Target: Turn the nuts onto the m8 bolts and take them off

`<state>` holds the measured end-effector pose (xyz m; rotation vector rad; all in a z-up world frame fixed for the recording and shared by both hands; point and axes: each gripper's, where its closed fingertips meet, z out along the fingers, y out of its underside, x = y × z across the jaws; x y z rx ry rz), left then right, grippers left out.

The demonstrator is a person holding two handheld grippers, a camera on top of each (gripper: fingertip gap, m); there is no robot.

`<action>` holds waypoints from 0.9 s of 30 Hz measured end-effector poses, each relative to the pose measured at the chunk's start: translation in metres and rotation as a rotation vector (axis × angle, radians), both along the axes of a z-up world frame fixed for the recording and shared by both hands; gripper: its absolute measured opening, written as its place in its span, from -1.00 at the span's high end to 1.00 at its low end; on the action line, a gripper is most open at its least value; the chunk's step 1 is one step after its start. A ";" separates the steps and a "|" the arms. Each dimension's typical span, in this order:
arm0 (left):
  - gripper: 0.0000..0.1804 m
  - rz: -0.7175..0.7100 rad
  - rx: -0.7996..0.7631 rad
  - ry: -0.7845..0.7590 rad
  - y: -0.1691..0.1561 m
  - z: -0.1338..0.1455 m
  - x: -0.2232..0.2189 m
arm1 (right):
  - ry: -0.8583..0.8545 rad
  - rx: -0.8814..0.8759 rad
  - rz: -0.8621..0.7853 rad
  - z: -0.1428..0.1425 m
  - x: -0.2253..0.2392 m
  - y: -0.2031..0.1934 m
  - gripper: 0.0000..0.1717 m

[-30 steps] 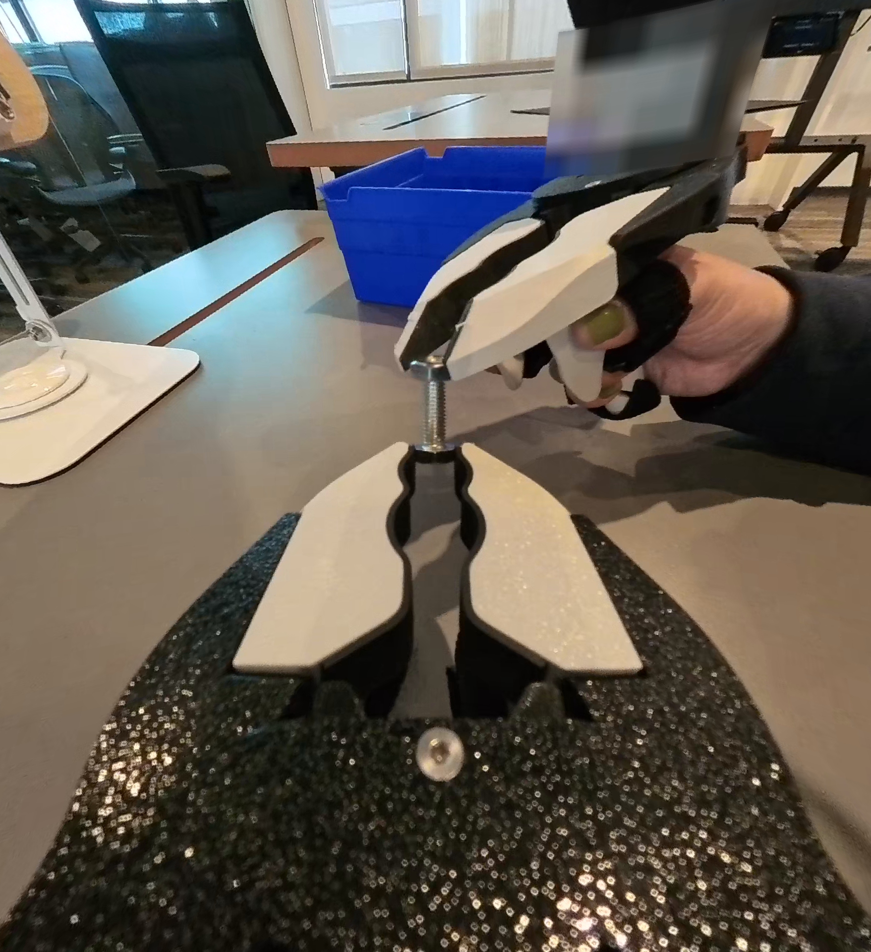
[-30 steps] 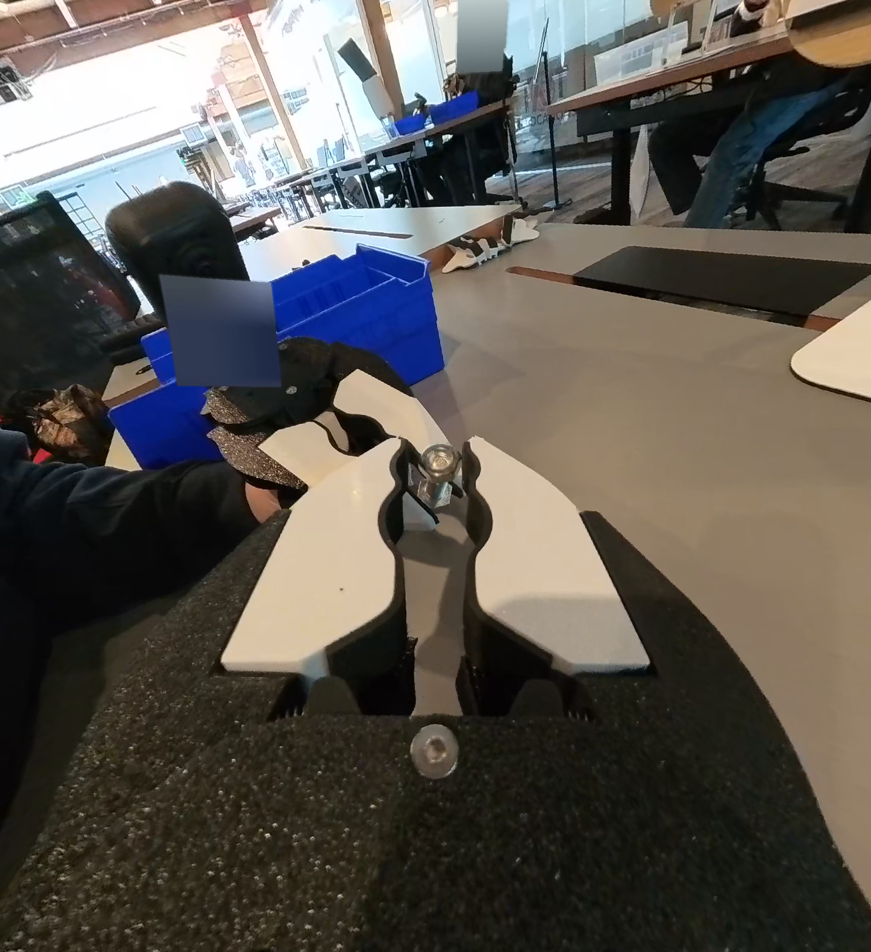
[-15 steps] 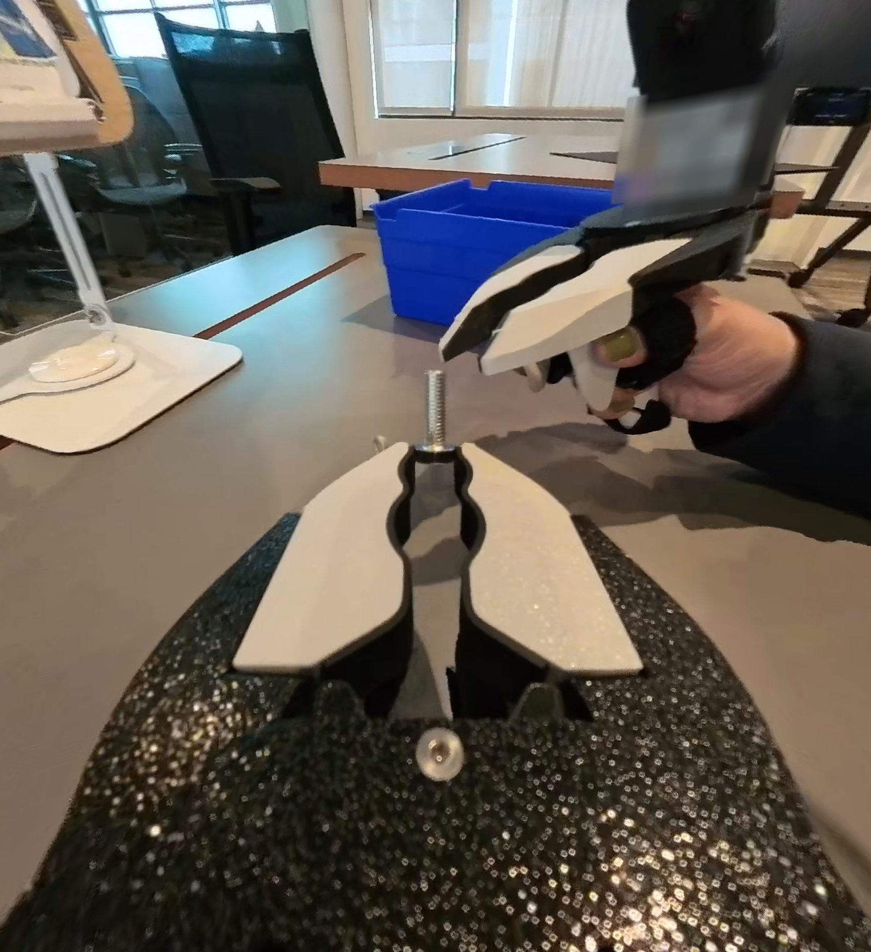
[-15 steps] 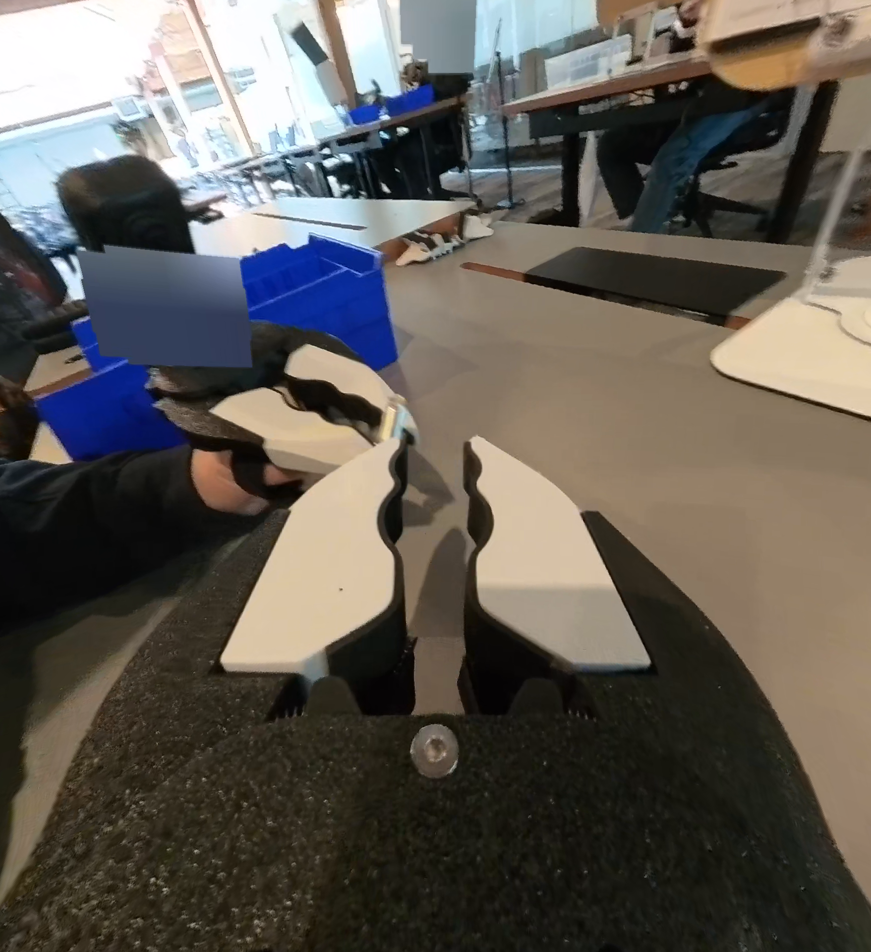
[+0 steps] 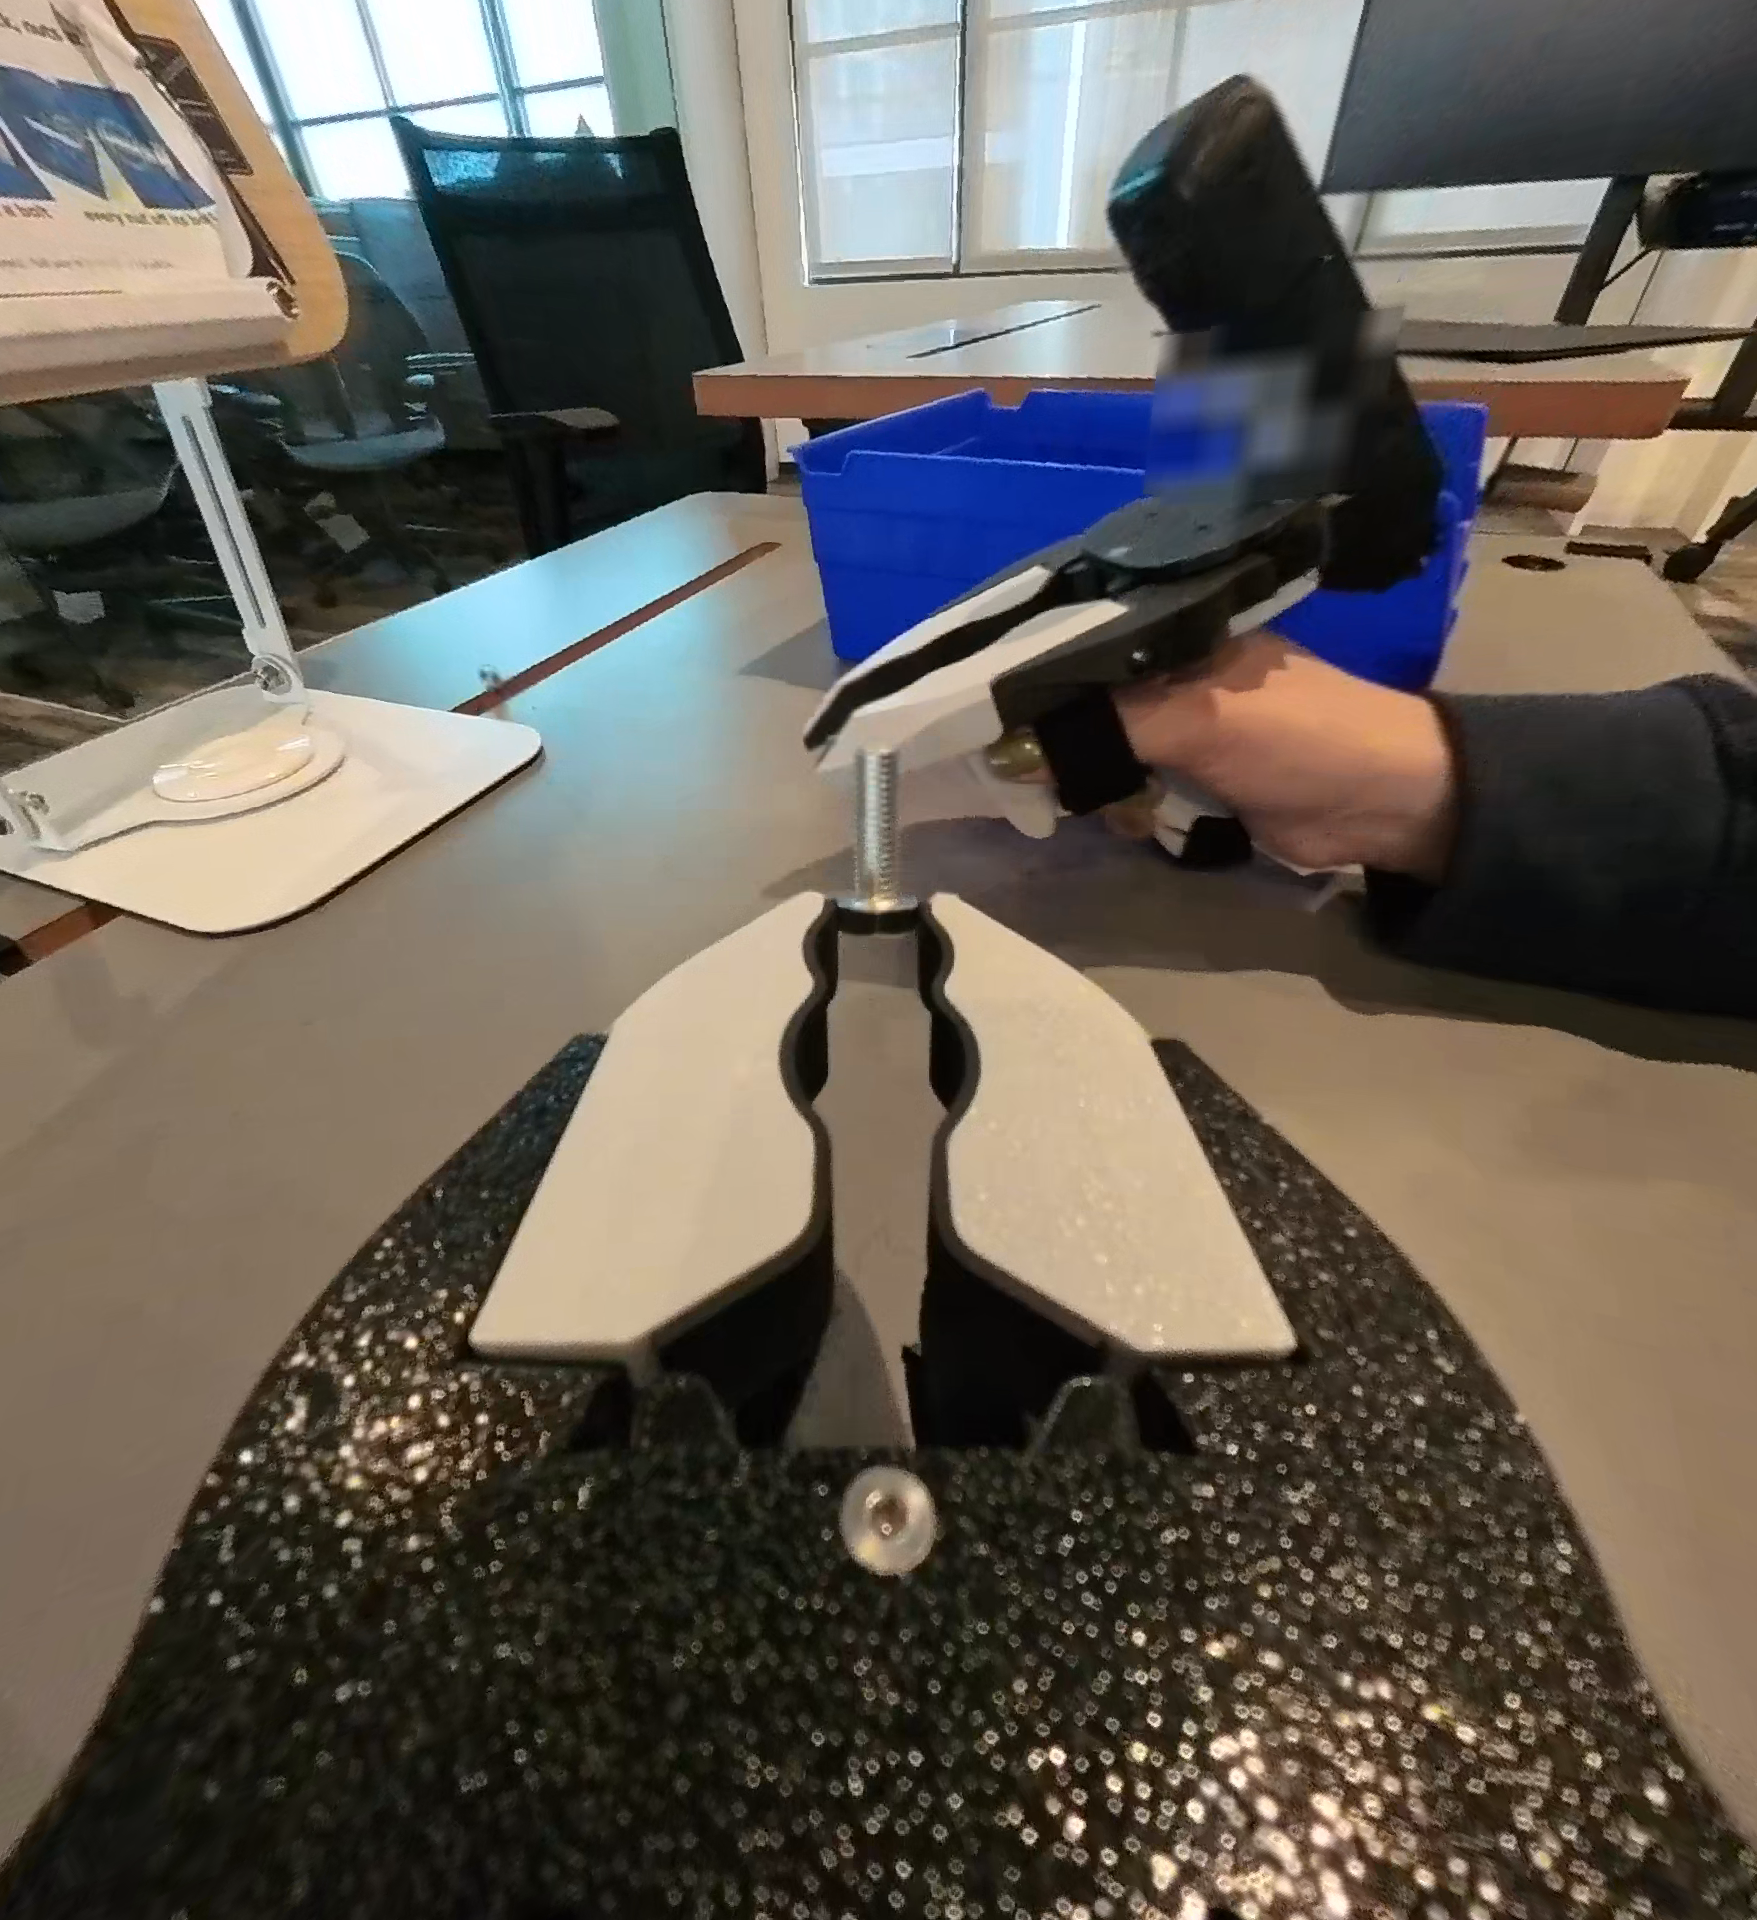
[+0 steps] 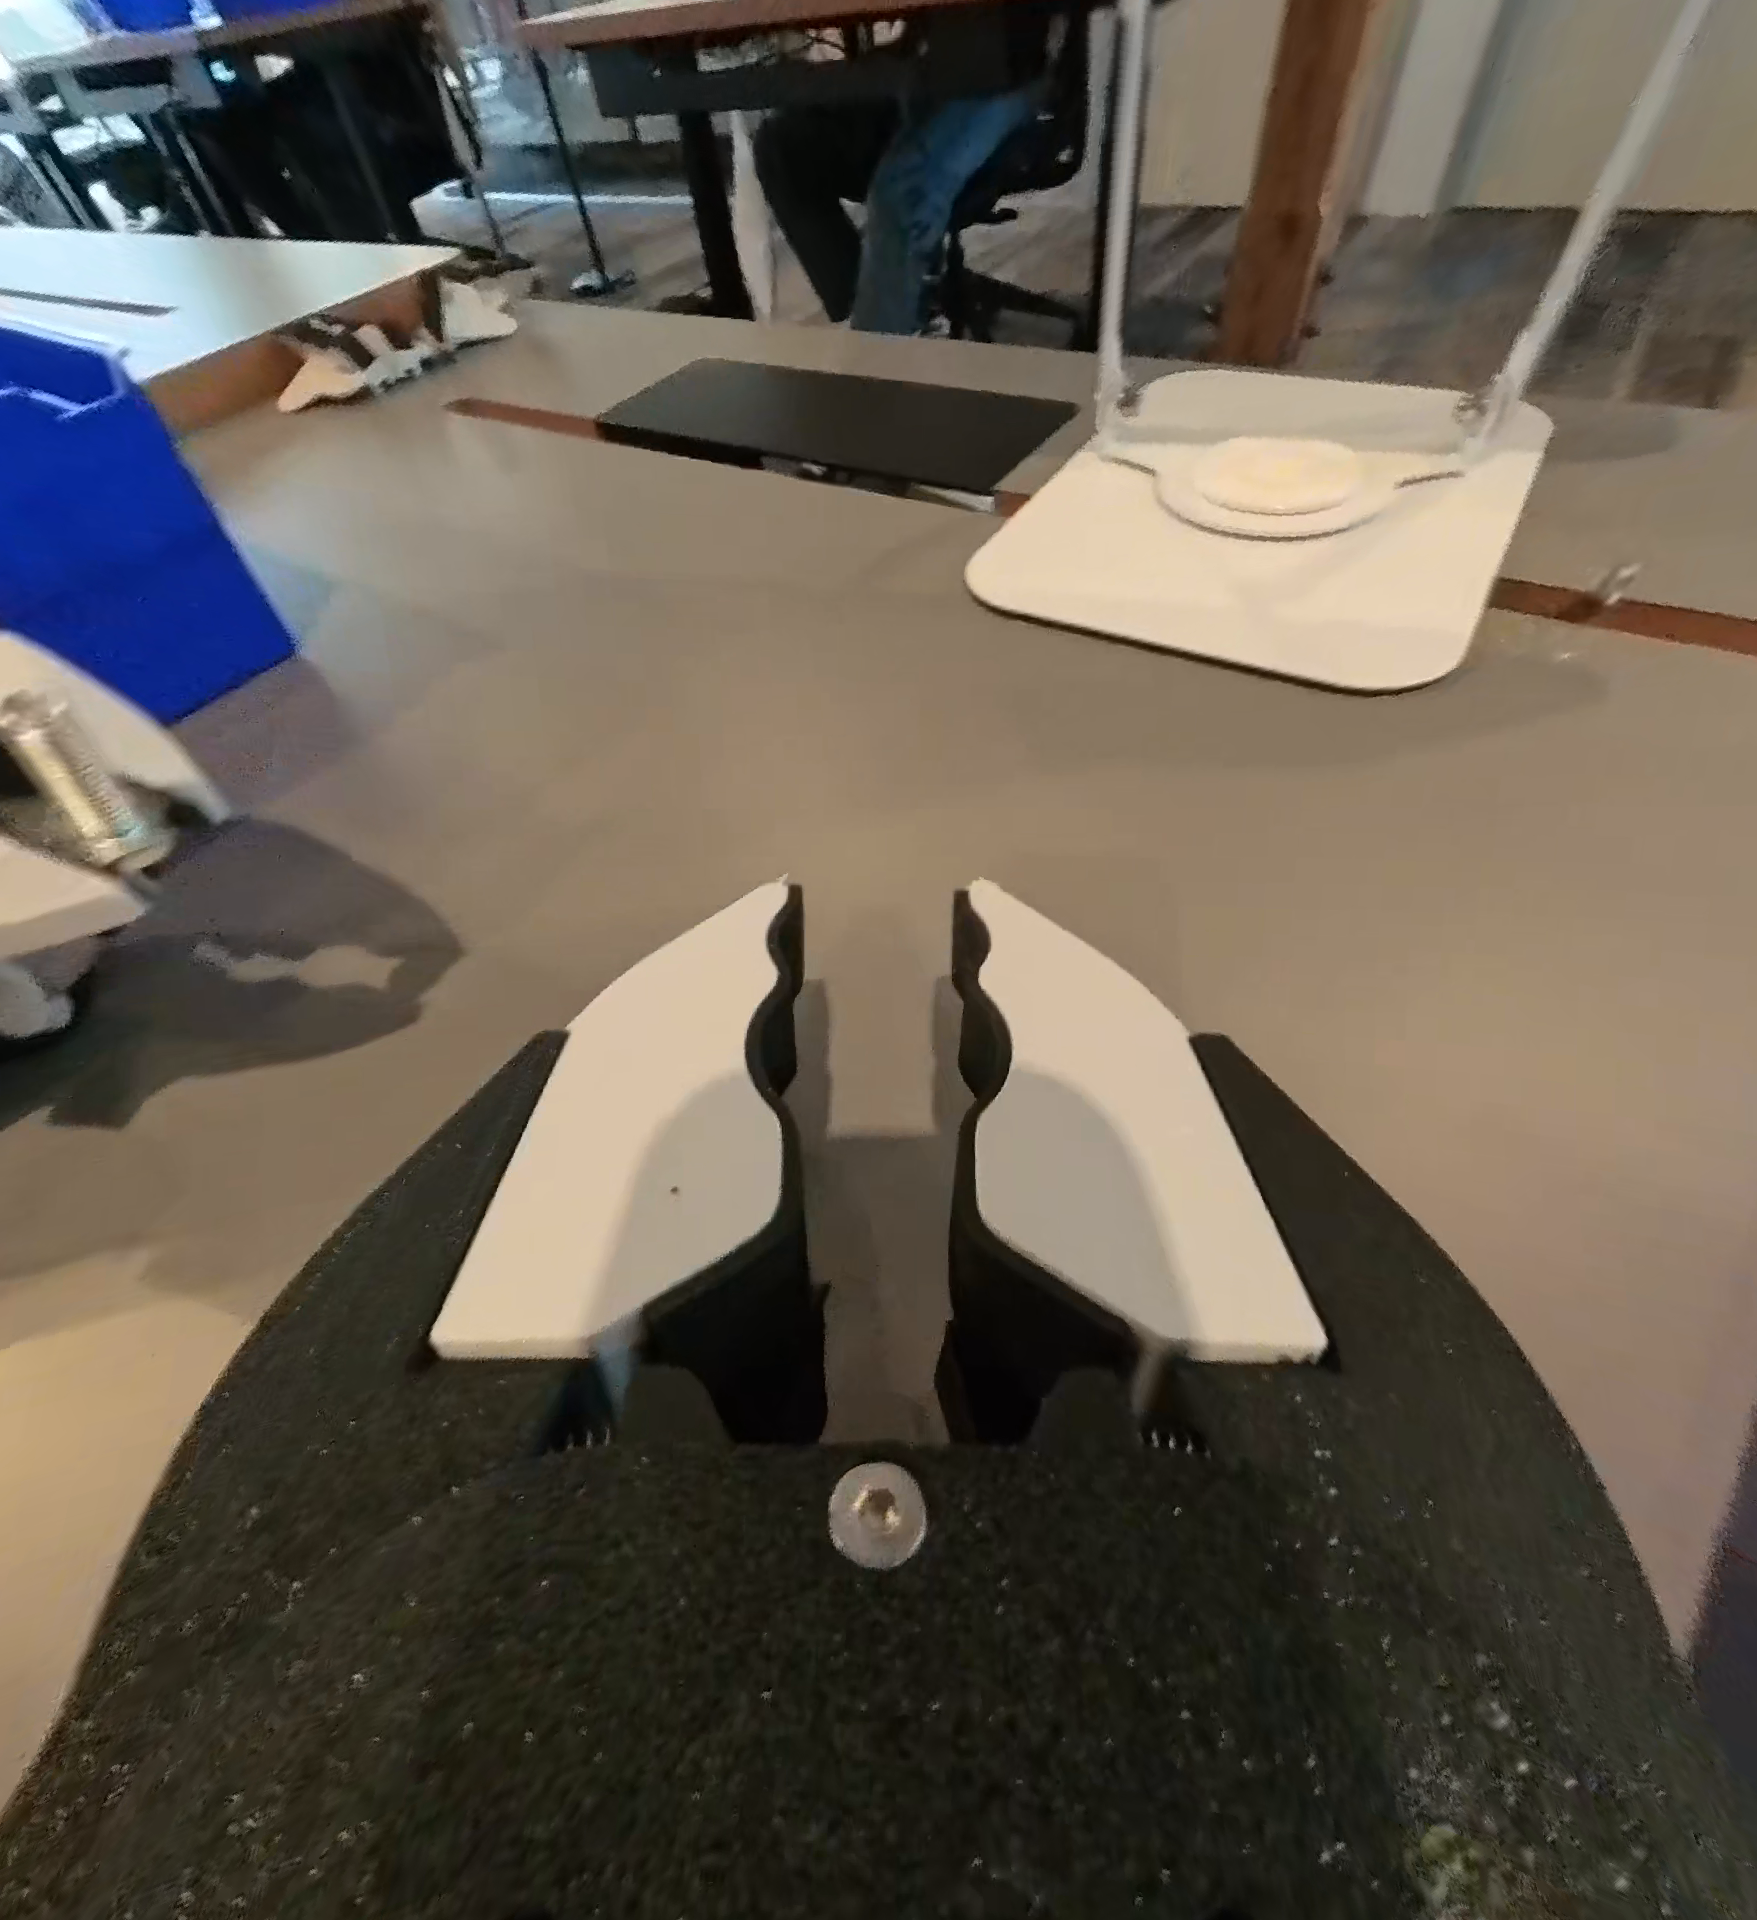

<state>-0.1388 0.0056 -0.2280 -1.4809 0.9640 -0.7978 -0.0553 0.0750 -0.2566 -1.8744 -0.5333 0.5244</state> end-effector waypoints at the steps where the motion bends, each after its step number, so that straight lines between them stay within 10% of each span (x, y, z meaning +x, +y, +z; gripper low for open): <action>1: 0.85 -0.003 0.004 0.005 -0.001 0.000 0.001 | 0.001 0.011 -0.004 0.002 0.002 0.004 0.68; 16: 0.85 -0.016 0.001 0.004 -0.001 -0.001 0.002 | -0.070 0.183 -0.054 0.016 0.005 0.011 0.69; 27: 0.85 -0.035 0.024 0.020 -0.004 -0.002 0.005 | -0.246 -0.114 -0.409 -0.015 0.105 0.133 0.51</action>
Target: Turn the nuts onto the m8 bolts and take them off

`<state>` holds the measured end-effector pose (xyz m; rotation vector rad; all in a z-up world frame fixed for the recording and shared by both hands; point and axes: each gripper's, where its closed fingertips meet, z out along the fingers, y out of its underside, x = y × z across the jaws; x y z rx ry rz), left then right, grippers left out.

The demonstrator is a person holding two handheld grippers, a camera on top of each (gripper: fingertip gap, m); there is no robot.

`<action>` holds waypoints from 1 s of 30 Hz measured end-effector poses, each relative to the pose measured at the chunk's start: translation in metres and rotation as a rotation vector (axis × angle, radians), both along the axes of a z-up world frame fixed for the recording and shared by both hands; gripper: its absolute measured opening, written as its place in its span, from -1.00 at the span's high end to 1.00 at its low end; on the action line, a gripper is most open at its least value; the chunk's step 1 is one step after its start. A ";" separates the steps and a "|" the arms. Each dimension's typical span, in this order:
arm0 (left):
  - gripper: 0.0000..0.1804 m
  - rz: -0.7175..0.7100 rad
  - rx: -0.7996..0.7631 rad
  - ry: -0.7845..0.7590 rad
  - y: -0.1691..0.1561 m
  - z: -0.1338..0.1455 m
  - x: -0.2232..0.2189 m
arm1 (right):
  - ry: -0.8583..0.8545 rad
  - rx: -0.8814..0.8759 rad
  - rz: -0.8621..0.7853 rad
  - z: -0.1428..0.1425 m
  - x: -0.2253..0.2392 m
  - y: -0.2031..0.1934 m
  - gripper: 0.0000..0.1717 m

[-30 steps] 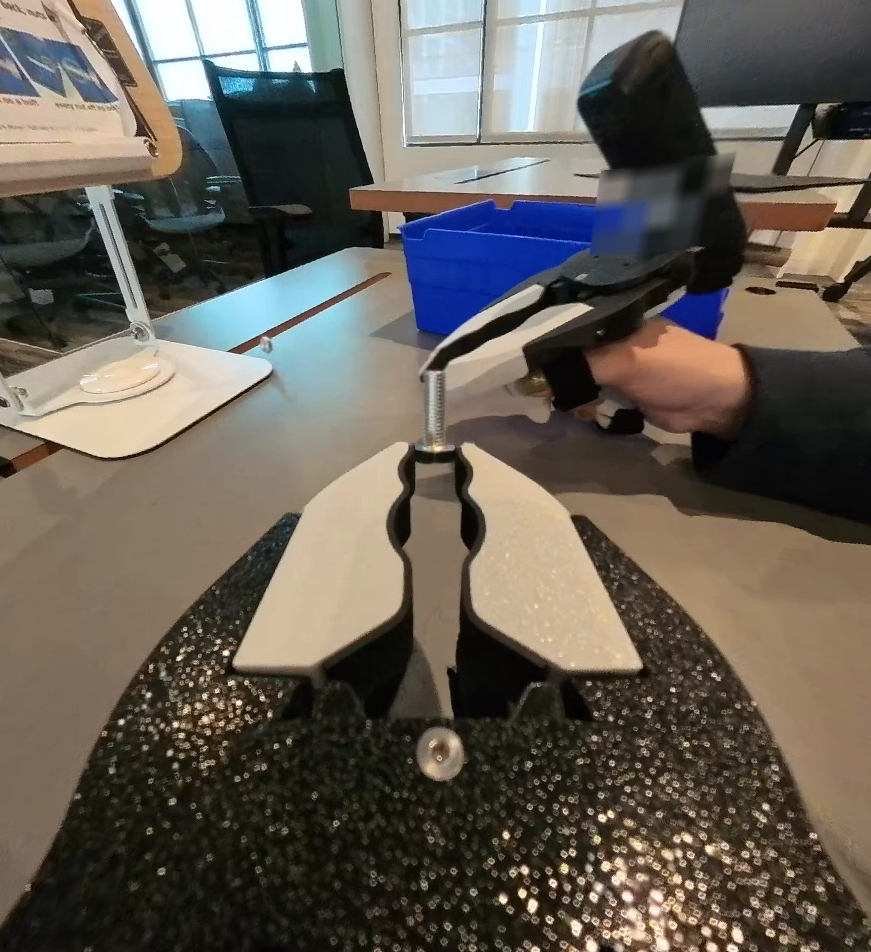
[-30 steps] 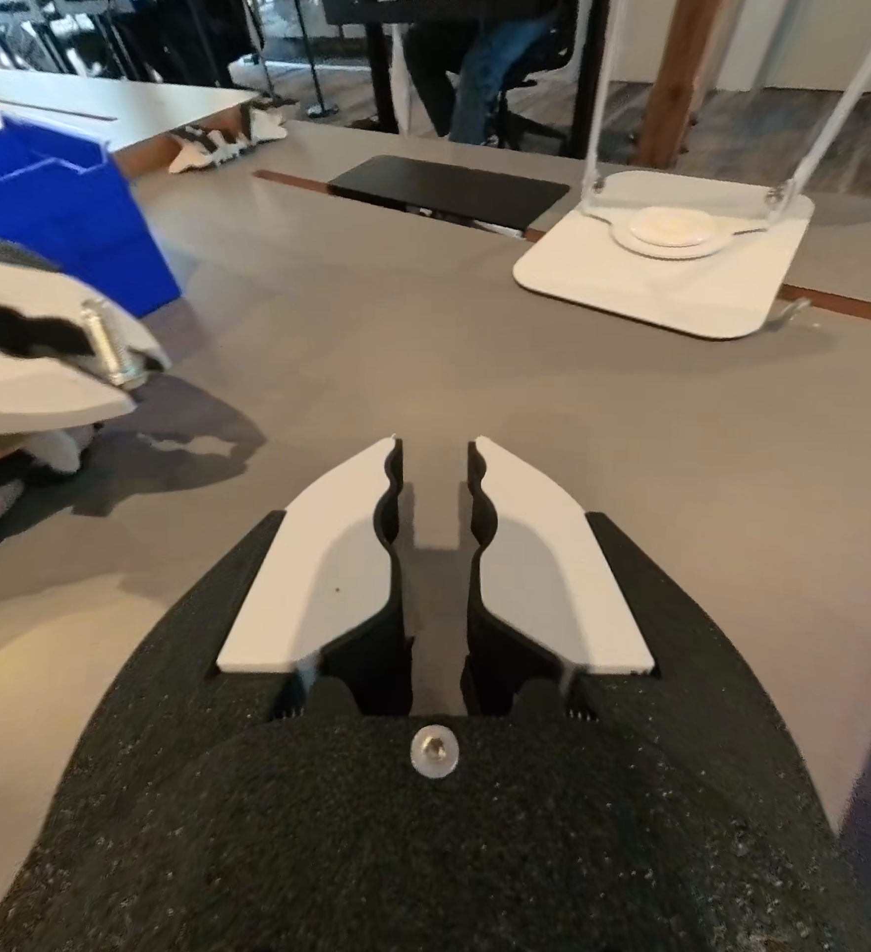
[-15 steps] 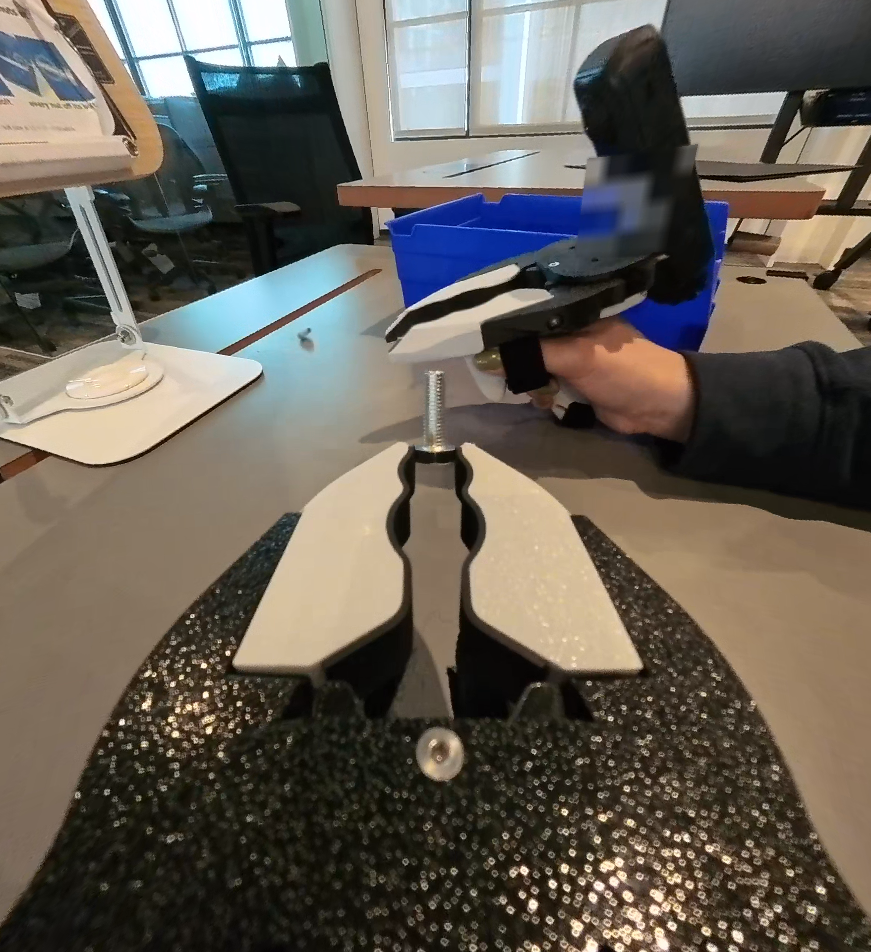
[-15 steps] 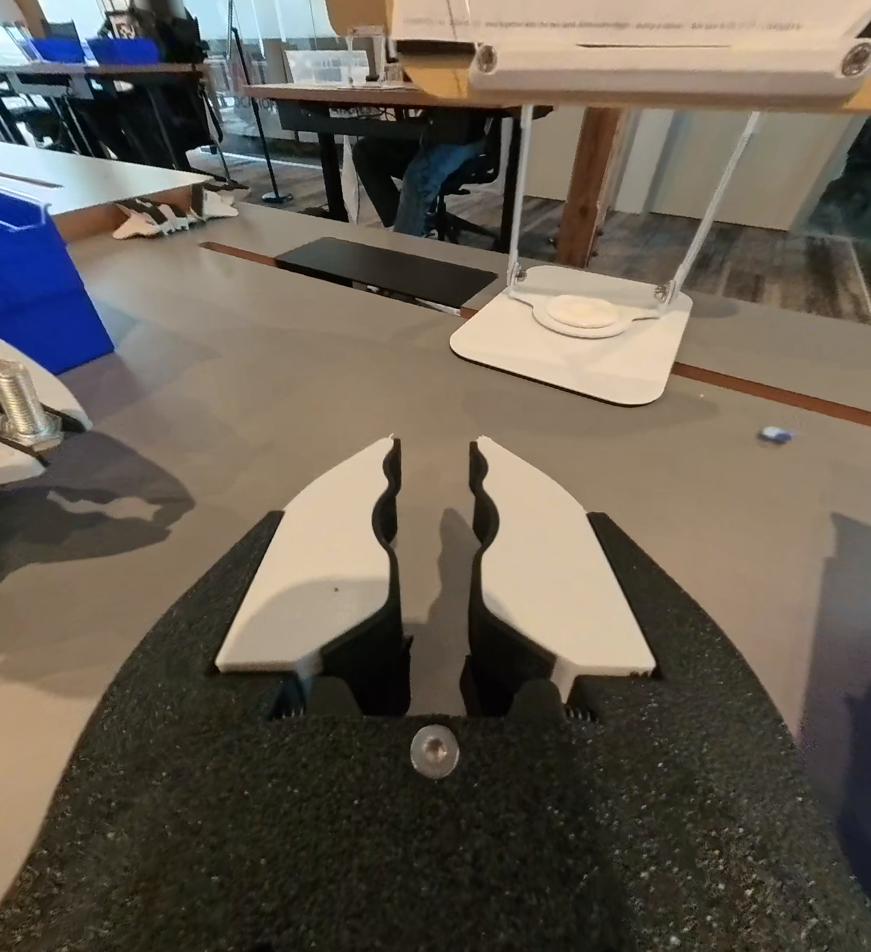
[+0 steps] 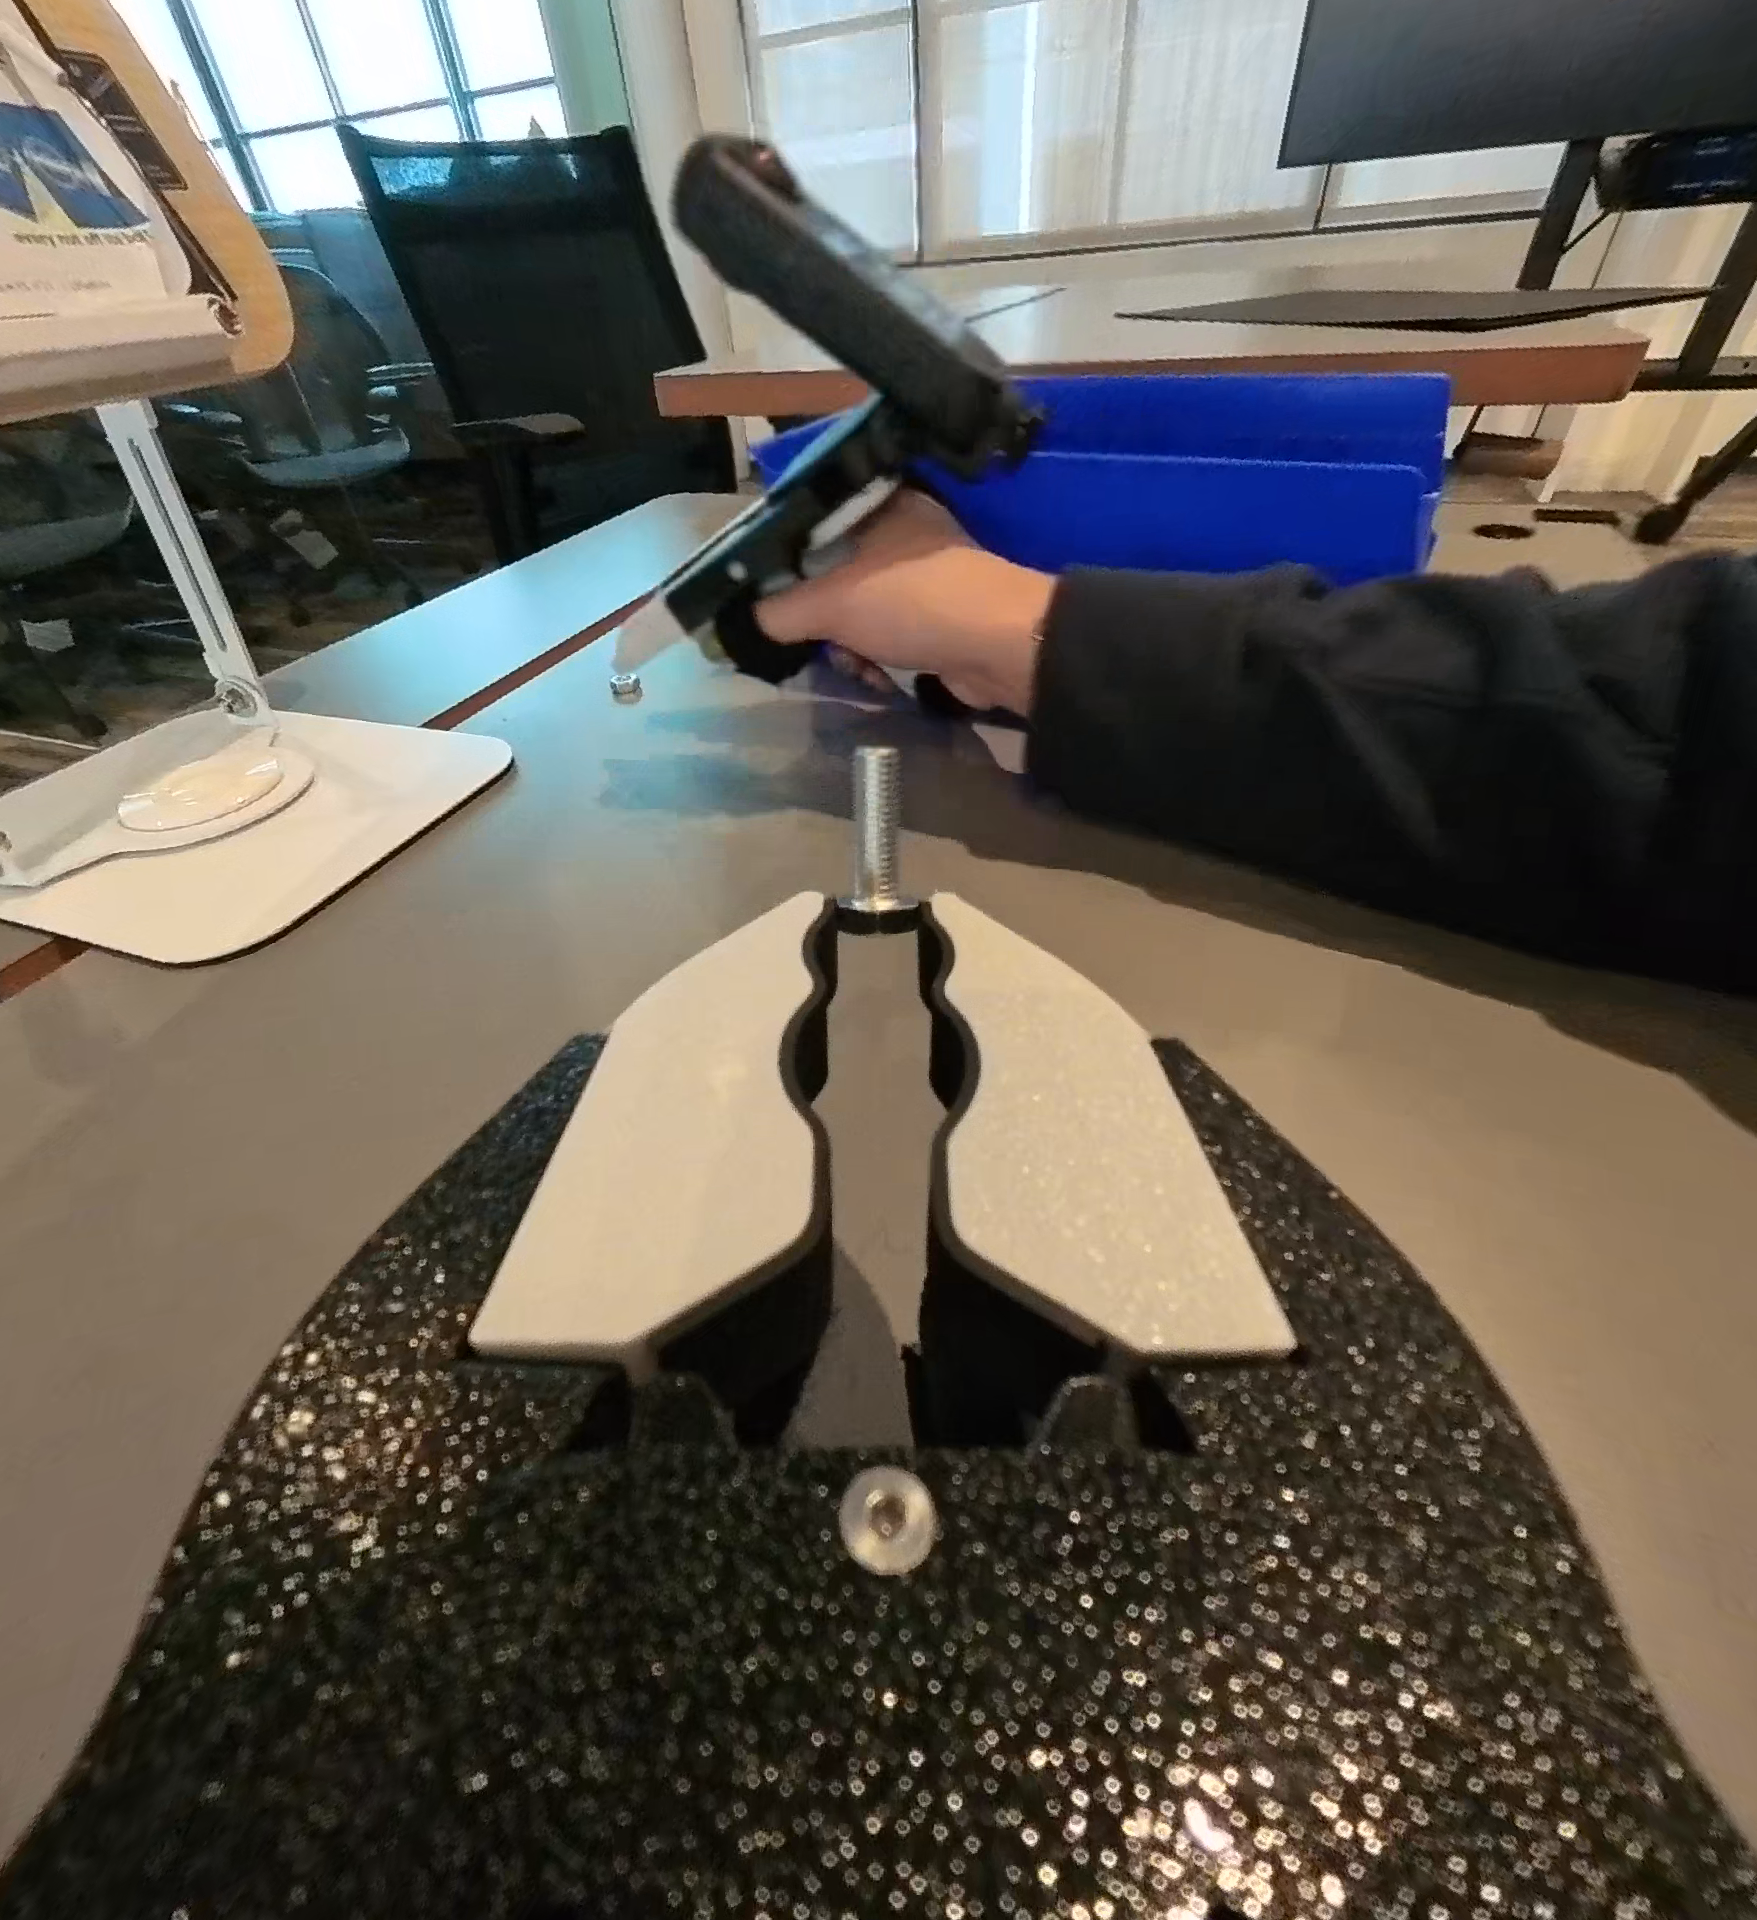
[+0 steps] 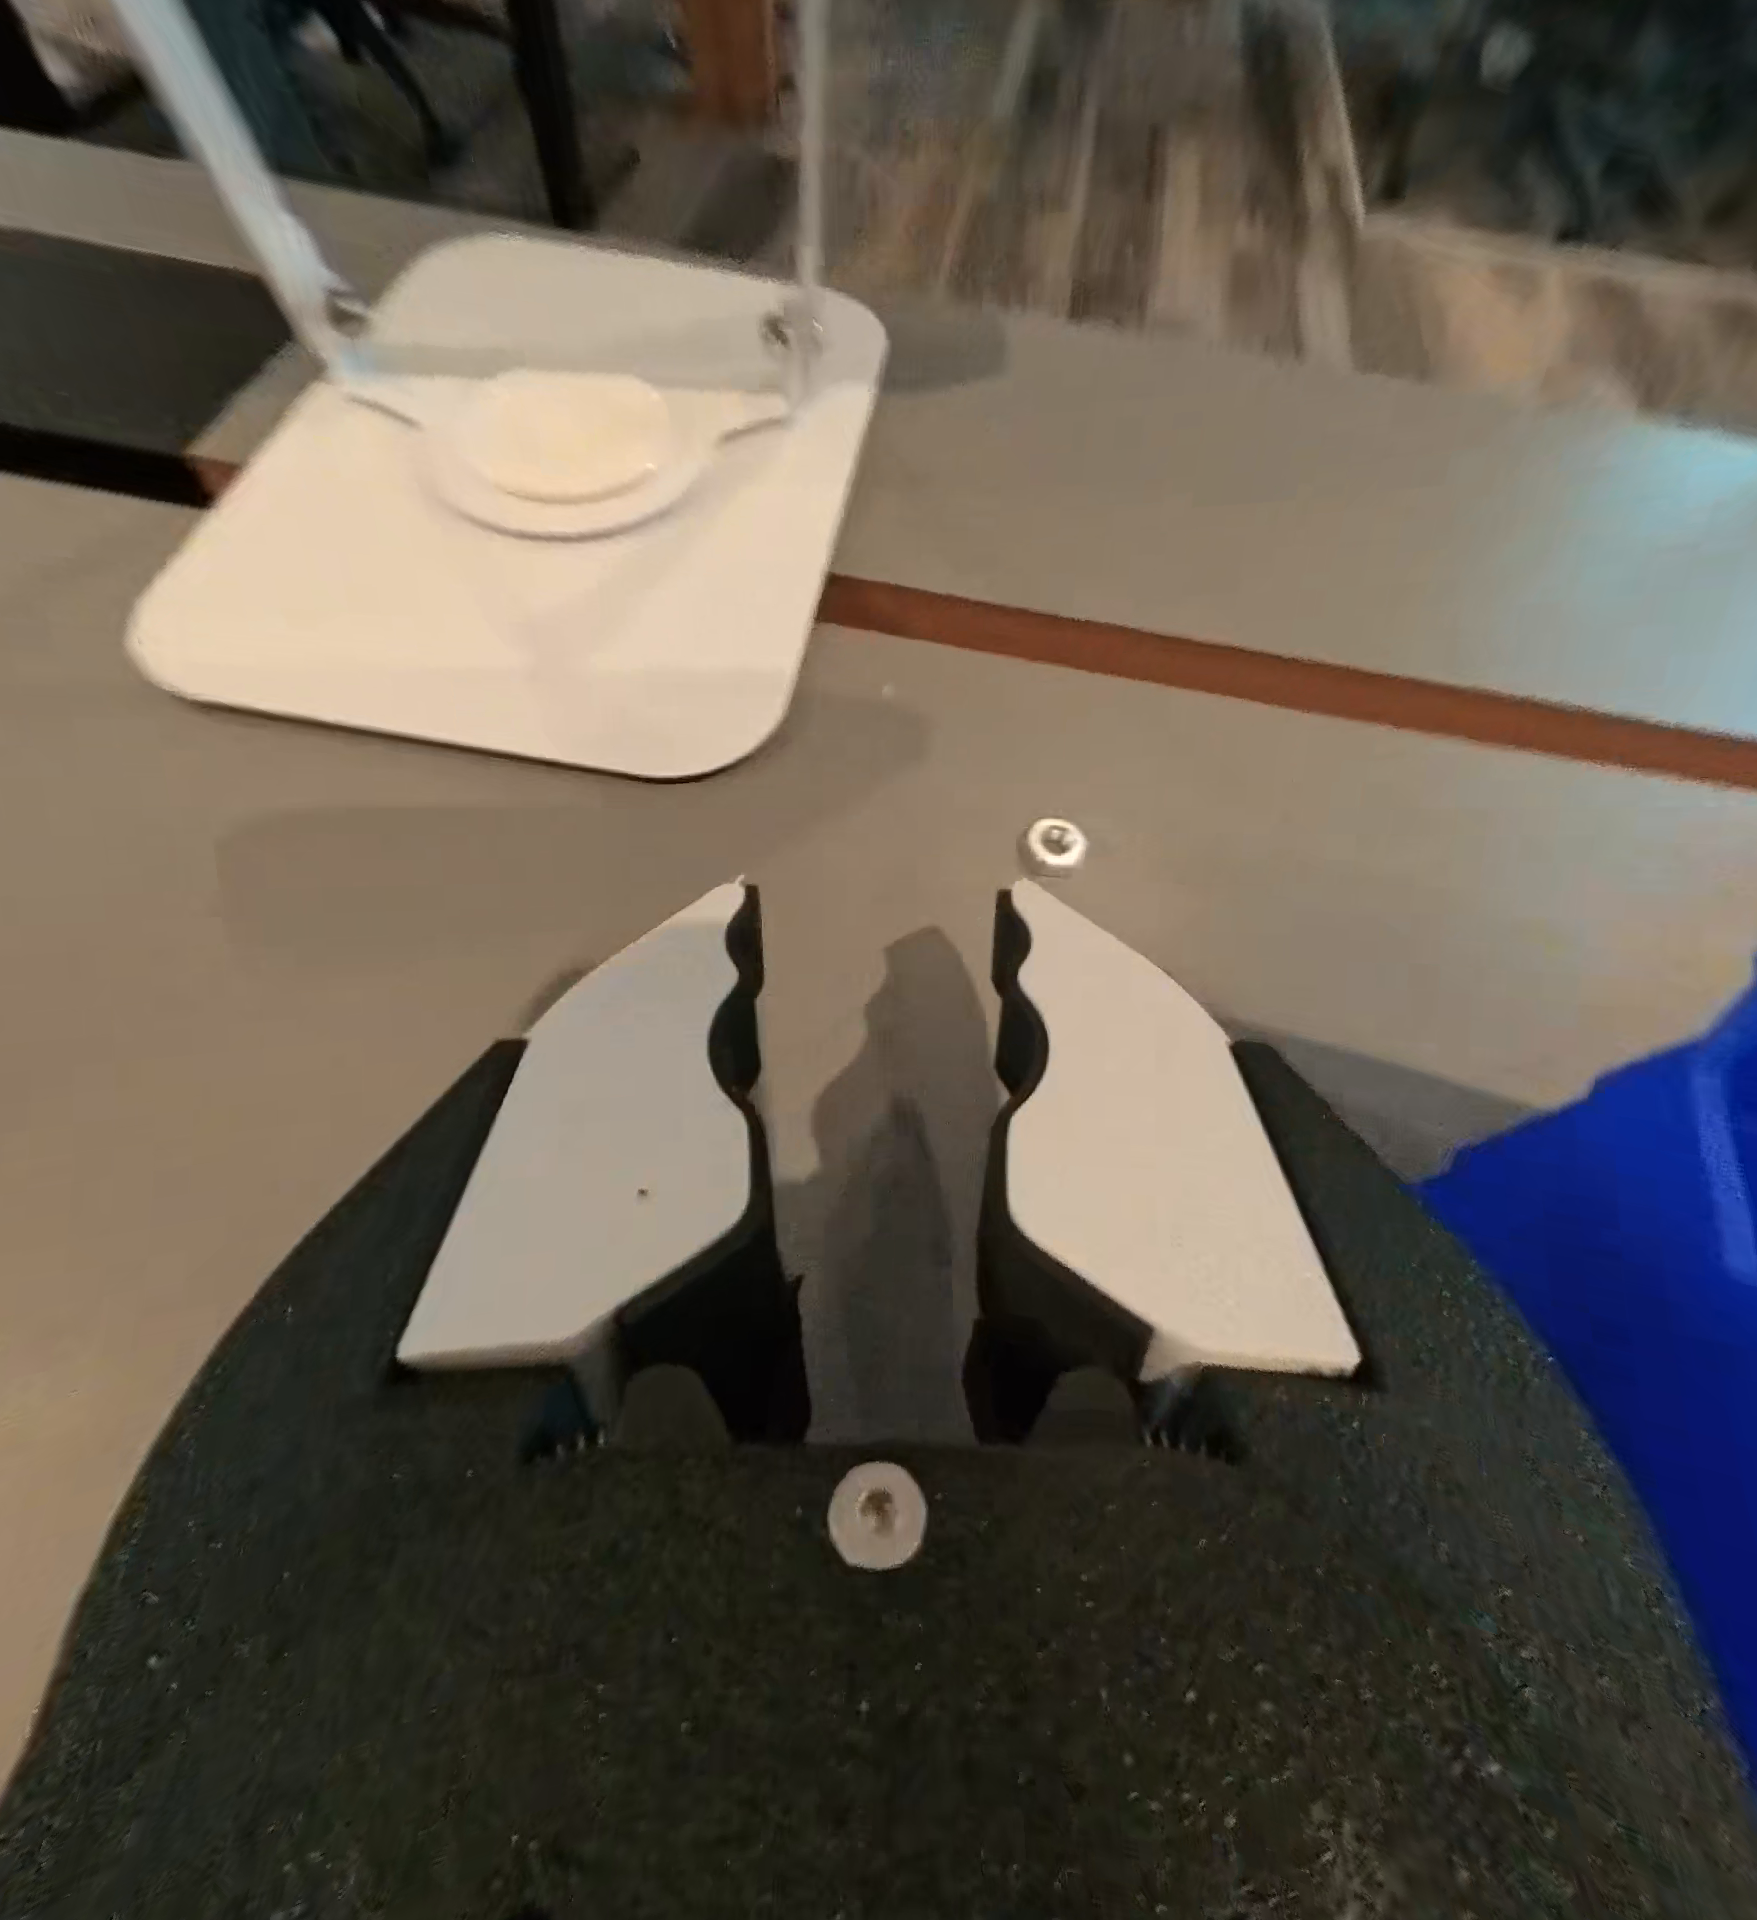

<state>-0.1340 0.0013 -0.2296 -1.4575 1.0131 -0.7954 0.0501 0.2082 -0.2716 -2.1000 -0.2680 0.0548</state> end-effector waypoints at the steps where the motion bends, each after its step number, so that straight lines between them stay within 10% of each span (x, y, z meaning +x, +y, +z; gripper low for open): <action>1: 0.85 -0.003 0.000 0.002 0.000 0.000 0.000 | 0.014 -0.047 -0.022 -0.007 0.006 0.008 0.51; 19: 0.85 -0.010 -0.014 -0.019 0.001 0.001 0.000 | 0.001 -0.189 -0.065 -0.038 0.029 0.047 0.82; 30: 0.85 0.019 -0.041 -0.068 0.007 0.006 -0.009 | 0.071 0.289 0.601 0.039 -0.110 -0.069 0.83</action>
